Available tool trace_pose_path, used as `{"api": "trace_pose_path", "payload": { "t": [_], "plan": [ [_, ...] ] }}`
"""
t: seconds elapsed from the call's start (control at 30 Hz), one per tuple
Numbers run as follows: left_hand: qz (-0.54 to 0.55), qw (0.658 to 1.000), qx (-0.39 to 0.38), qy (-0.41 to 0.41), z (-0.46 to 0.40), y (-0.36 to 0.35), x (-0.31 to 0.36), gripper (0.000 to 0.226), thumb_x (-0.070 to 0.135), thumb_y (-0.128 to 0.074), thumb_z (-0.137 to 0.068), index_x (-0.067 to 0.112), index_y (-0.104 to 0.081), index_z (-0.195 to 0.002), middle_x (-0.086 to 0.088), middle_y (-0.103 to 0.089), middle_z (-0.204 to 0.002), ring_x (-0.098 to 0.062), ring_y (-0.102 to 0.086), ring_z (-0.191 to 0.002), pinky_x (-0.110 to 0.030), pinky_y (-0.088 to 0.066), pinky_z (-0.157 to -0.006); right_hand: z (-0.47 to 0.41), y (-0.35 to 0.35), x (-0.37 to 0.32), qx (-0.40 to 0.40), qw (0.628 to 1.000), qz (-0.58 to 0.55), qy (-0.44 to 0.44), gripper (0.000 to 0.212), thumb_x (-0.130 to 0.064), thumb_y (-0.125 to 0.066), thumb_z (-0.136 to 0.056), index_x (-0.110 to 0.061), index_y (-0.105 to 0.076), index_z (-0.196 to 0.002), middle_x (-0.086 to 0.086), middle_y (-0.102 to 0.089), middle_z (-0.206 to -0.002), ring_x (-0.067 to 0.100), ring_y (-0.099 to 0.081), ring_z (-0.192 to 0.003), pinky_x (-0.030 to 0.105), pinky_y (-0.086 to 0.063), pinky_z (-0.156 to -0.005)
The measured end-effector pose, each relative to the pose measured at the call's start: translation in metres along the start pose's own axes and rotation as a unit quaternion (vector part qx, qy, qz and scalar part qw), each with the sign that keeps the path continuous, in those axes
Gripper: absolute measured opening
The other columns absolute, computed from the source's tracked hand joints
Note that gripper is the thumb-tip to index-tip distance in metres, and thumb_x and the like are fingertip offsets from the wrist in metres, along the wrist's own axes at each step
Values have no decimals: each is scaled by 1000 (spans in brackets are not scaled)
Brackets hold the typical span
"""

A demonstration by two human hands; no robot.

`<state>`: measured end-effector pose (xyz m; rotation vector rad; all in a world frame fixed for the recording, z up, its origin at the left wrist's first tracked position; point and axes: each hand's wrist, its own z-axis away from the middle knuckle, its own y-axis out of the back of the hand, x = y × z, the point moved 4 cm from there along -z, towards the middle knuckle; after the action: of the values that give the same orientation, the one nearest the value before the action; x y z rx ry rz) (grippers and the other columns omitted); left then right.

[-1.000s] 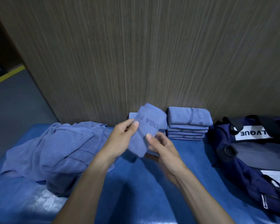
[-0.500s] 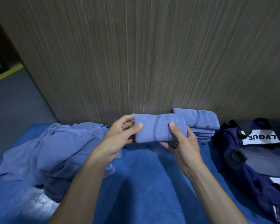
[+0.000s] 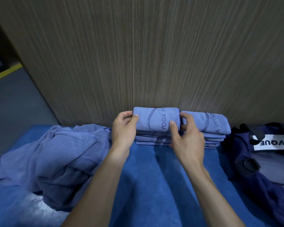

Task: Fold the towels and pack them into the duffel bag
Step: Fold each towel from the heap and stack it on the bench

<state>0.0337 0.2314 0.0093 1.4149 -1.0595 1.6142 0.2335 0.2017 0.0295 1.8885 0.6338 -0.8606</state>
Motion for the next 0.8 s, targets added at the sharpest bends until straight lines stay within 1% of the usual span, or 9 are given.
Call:
{"api": "trace_pose_path", "payload": {
  "t": [0.1, 0.23, 0.4, 0.47, 0.53, 0.6, 0.67, 0.73, 0.8],
  "plan": [
    [0, 1000, -13, 1, -2, -1, -1, 19, 19, -66, -92, 20, -67, -111, 4, -78, -99, -18, -72, -100, -50, -55, -99, 0, 3, 1, 7, 1000, 26, 12, 29, -50, -54, -98, -40, -50, -125, -9, -71, -88, 27, -68, -77, 43, -54, -76],
    [-30, 999, 1, -25, -1, 1, -3, 16, 26, -70, -92, 26, -66, -108, 3, -77, -100, -21, -72, -98, -51, -55, -96, 0, 0, 3, -8, 999, 33, -4, 35, -56, -49, -98, -41, -49, -130, -10, -70, -89, 27, -71, -70, 44, -56, -78],
    [26, 999, 25, -24, -1, -2, 1, 13, 18, -71, -91, 24, -66, -101, -5, -77, -98, -32, -71, -102, -58, -54, -95, 3, 5, -6, -16, 996, 89, 9, 50, -51, -50, -99, -30, -46, -144, 2, -75, -99, 35, -67, -95, 41, -48, -76],
    [29, 999, 35, -20, -1, -3, 0, 13, 17, -71, -90, 25, -66, -98, -5, -77, -96, -30, -71, -98, -59, -55, -93, 3, 8, -7, -22, 994, 103, 7, 51, -50, -49, -99, -30, -43, -146, 0, -75, -103, 36, -67, -98, 42, -48, -76],
    [18, 999, 36, -16, -1, -3, -3, 12, 18, -71, -89, 27, -66, -96, -3, -77, -94, -27, -71, -94, -59, -55, -92, 4, 9, -8, -22, 993, 113, 16, 50, -47, -51, -98, -30, -42, -145, -7, -75, -99, 34, -68, -94, 42, -49, -74],
    [5, 999, 35, -18, -2, -4, -4, 10, 21, -72, -89, 28, -67, -94, -1, -77, -93, -29, -72, -96, -56, -56, -92, 4, 10, -8, -15, 991, 126, 28, 47, -44, -52, -98, -32, -44, -143, -12, -73, -95, 30, -68, -89, 40, -47, -70],
    [7, 999, 35, -21, -3, -6, -3, 10, 20, -72, -89, 27, -67, -94, -1, -77, -92, -26, -72, -93, -52, -58, -88, 4, 12, -9, -8, 989, 138, 44, 43, -41, -54, -98, -33, -47, -139, -12, -70, -99, 29, -66, -86, 39, -45, -67],
    [16, 999, 37, -19, -3, -8, -2, 10, 16, -71, -91, 25, -66, -94, -4, -77, -93, -25, -71, -90, -48, -60, -80, 4, 12, -13, -1, 986, 141, 84, 39, -35, -56, -97, -32, -50, -135, -7, -60, -106, 29, -62, -82, 40, -49, -63],
    [18, 999, 39, -19, -3, -10, -4, 10, 15, -70, -91, 25, -66, -93, -7, -76, -93, -28, -72, -92, -48, -62, -79, 5, 9, -16, 9, 980, 144, 139, 39, -24, -61, -94, -27, -54, -132, -2, -51, -111, 26, -56, -86, 41, -50, -60]
  ]
}}
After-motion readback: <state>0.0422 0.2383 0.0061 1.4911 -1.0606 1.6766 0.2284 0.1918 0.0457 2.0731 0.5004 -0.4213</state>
